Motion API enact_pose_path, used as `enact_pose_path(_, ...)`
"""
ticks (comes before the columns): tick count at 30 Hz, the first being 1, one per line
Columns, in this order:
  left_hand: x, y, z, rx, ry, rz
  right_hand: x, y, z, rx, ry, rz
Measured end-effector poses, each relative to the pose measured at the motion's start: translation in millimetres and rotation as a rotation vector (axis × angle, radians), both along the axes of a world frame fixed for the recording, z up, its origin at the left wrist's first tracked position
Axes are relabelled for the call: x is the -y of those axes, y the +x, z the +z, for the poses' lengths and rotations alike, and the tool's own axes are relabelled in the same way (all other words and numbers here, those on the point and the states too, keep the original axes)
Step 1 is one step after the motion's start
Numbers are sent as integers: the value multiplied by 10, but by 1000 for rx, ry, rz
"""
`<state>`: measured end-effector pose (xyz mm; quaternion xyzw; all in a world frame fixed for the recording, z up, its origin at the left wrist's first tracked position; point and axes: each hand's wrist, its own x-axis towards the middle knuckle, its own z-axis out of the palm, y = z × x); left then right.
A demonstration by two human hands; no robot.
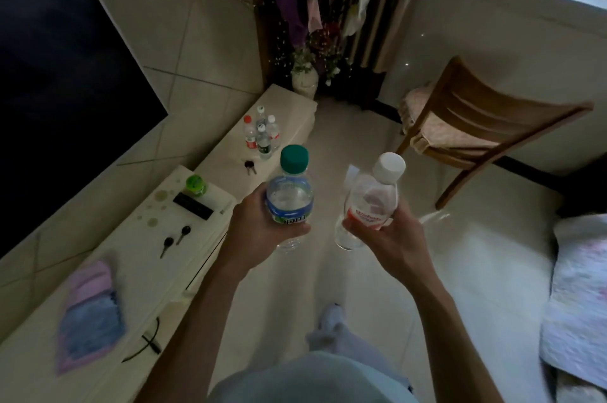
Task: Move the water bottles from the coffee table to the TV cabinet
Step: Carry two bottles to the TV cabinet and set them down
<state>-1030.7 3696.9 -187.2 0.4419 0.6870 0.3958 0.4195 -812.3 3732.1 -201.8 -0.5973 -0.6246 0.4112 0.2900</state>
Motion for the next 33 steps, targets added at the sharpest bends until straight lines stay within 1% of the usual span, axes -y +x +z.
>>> enact_pose_path(7, -841, 382, 131, 24, 20, 109, -1134, 195, 104, -30, 22, 142)
enact_pose_path(10, -1066, 359, 82, 21, -11, 153, -1436, 148, 49, -25, 8, 160)
enact_pose_path(13, -1279, 255, -16, -2, -36, 194, -1715, 6, -45, -44, -50, 227)
enact_pose_path(19, -1810, -158, -329, 32, -92, 278, -2403, -503, -266, 47, -100, 348)
enact_pose_path(23, -2299, -523, -561, 95, -151, 357, -2989, -983, -378, 138, -97, 427)
enact_pose_path(28, -2860, -1000, -667, 102, -175, 463, -3665, -1653, -428, 197, -98, 508)
enact_pose_path(33, -3198, -1421, -761, 94, -178, 570, -4129, -2259, -516, 227, -114, 653)
